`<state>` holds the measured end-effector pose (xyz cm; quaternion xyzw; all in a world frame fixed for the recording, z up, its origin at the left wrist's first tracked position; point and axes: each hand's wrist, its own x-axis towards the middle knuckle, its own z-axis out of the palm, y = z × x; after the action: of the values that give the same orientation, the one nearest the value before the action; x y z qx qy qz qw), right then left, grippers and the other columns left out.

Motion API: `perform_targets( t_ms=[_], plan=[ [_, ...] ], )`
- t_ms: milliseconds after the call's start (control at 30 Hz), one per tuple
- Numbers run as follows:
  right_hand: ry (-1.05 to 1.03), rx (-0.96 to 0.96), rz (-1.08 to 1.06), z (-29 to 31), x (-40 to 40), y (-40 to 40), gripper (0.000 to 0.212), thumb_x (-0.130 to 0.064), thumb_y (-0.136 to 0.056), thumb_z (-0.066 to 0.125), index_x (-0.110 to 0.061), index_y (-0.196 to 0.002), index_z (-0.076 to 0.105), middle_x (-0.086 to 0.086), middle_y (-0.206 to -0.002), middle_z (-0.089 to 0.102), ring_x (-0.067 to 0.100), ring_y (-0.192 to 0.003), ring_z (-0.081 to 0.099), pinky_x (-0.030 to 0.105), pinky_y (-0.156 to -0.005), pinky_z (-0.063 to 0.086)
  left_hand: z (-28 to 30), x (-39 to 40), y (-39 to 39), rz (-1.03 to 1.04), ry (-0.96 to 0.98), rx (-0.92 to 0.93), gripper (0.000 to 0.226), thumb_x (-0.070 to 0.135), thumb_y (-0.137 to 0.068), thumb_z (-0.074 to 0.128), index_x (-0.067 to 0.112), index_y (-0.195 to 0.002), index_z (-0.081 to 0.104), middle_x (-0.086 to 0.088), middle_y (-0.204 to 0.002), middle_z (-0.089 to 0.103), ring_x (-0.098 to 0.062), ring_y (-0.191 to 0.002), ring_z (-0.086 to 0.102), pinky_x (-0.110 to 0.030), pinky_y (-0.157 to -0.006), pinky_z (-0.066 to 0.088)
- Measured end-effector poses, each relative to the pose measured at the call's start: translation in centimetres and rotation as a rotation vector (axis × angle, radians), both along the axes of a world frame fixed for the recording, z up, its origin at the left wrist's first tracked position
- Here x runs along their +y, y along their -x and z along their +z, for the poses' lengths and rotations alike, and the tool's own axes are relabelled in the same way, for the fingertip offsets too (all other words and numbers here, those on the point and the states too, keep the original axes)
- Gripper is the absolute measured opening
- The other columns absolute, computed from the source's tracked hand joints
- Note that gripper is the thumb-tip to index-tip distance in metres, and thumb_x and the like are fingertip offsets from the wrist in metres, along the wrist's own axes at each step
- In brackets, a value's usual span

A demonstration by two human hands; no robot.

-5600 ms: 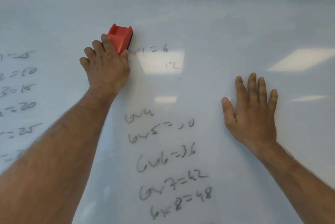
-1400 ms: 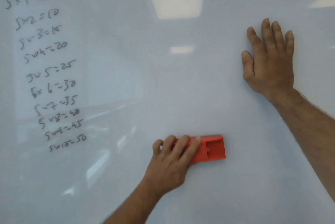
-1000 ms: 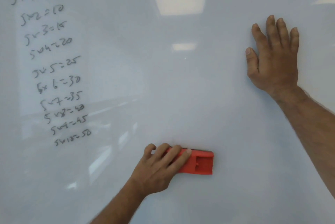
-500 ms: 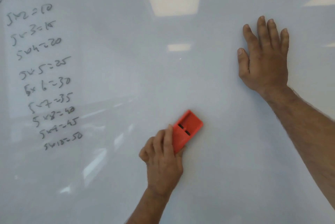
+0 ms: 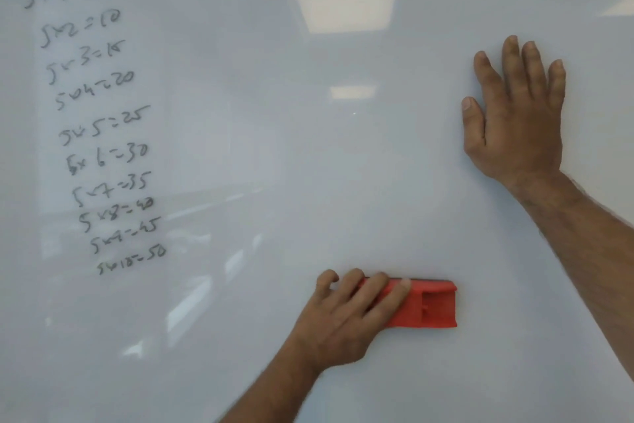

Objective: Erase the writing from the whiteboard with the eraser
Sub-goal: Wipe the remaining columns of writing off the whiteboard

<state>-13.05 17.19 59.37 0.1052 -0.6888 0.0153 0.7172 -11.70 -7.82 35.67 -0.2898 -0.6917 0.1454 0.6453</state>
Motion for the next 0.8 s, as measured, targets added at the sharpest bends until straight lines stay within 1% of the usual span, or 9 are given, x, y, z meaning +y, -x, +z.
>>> perform_targets(
  t_ms=[67, 100, 200, 333, 433, 500, 567, 700, 800],
  plan=[
    [0.0, 0.006, 0.008, -0.1, -0.1, 0.2, 0.058, -0.038, -0.106, 0.034, -0.014, -0.159, 0.034, 0.021, -0.169, 0.025, 0.04, -0.158, 0.021, 0.063, -0.127, 0.011, 2.5, -2.2, 0.0, 0.034, -0.04, 0.035, 0.059, 0.027, -0.091, 0.056, 0.021, -0.148, 0.042, 0.0, -0.127, 0.056, -0.026, -0.097, 0.056, -0.043, -0.079, 0.036],
    [0.003, 0.005, 0.01, -0.1, -0.1, 0.3, 0.058, -0.038, -0.106, 0.035, -0.015, -0.159, 0.033, 0.021, -0.169, 0.025, 0.041, -0.157, 0.021, 0.064, -0.126, 0.011, 3.9, -3.4, -0.1, 0.051, -0.07, 0.046, 0.058, 0.03, -0.093, 0.055, 0.02, -0.148, 0.04, -0.001, -0.127, 0.055, -0.026, -0.097, 0.056, -0.043, -0.078, 0.035],
    [0.029, 0.005, 0.025, -0.2, -0.3, 0.5, 0.057, -0.037, -0.105, 0.035, -0.015, -0.158, 0.034, 0.023, -0.168, 0.026, 0.042, -0.156, 0.023, 0.067, -0.125, 0.012, 7.9, -7.4, -0.4, 0.109, -0.2, 0.062, 0.055, 0.044, -0.102, 0.046, 0.018, -0.149, 0.038, -0.002, -0.125, 0.057, -0.027, -0.098, 0.056, -0.043, -0.08, 0.036],
    [0.107, -0.023, 0.052, -0.9, -2.2, 0.2, 0.059, -0.038, -0.104, 0.033, -0.016, -0.159, 0.03, 0.028, -0.167, 0.024, 0.048, -0.154, 0.021, 0.074, -0.119, 0.021, 12.7, -12.7, -0.6, 0.199, -0.319, 0.081, 0.062, 0.052, -0.1, 0.044, 0.014, -0.148, 0.038, -0.005, -0.124, 0.059, -0.029, -0.09, 0.055, -0.044, -0.081, 0.037],
    [0.127, -0.042, 0.038, -2.4, -6.9, -0.2, 0.06, -0.035, -0.103, 0.034, -0.014, -0.159, 0.033, 0.029, -0.166, 0.024, 0.048, -0.155, 0.021, 0.077, -0.119, 0.015, 16.0, -16.7, -0.7, 0.221, -0.418, 0.077, 0.065, 0.052, -0.098, 0.046, 0.009, -0.147, 0.043, -0.01, -0.125, 0.058, -0.031, -0.088, 0.055, -0.045, -0.077, 0.039],
    [0.086, -0.065, 0.022, -3.2, -10.9, 0.1, 0.061, -0.033, -0.101, 0.034, -0.014, -0.159, 0.035, 0.028, -0.167, 0.024, 0.046, -0.155, 0.021, 0.076, -0.12, 0.01, 18.1, -19.7, -0.7, 0.231, -0.488, 0.074, 0.066, 0.052, -0.097, 0.051, 0.007, -0.145, 0.045, -0.012, -0.125, 0.057, -0.031, -0.09, 0.055, -0.045, -0.077, 0.04],
    [0.084, -0.087, 0.003, -3.4, -14.6, 0.4, 0.063, -0.032, -0.099, 0.034, -0.013, -0.159, 0.035, 0.028, -0.167, 0.023, 0.046, -0.156, 0.019, 0.077, -0.12, 0.008, 20.1, -22.7, -0.7, 0.25, -0.542, 0.064, 0.066, 0.051, -0.097, 0.053, 0.005, -0.144, 0.045, -0.014, -0.125, 0.056, -0.032, -0.093, 0.055, -0.047, -0.079, 0.04],
    [0.186, -0.129, 0.015, -3.0, -20.9, 0.8, 0.068, -0.035, -0.095, 0.032, -0.014, -0.16, 0.032, 0.028, -0.169, 0.018, 0.046, -0.158, 0.014, 0.08, -0.117, 0.004, 23.4, -28.6, -0.8, 0.317, -0.694, 0.03, 0.068, 0.054, -0.098, 0.049, 0.005, -0.144, 0.042, -0.015, -0.122, 0.054, -0.033, -0.099, 0.051, -0.05, -0.081, 0.037],
    [0.178, -0.114, -0.014, -3.4, -23.4, 1.2, 0.067, -0.034, -0.096, 0.032, -0.013, -0.16, 0.032, 0.028, -0.168, 0.019, 0.046, -0.157, 0.015, 0.08, -0.118, 0.006, 24.9, -32.2, -0.7, 0.364, -0.735, 0.017, 0.07, 0.056, -0.098, 0.046, 0.005, -0.145, 0.039, -0.016, -0.122, 0.053, -0.034, -0.1, 0.05, -0.051, -0.084, 0.037]
  ],
)
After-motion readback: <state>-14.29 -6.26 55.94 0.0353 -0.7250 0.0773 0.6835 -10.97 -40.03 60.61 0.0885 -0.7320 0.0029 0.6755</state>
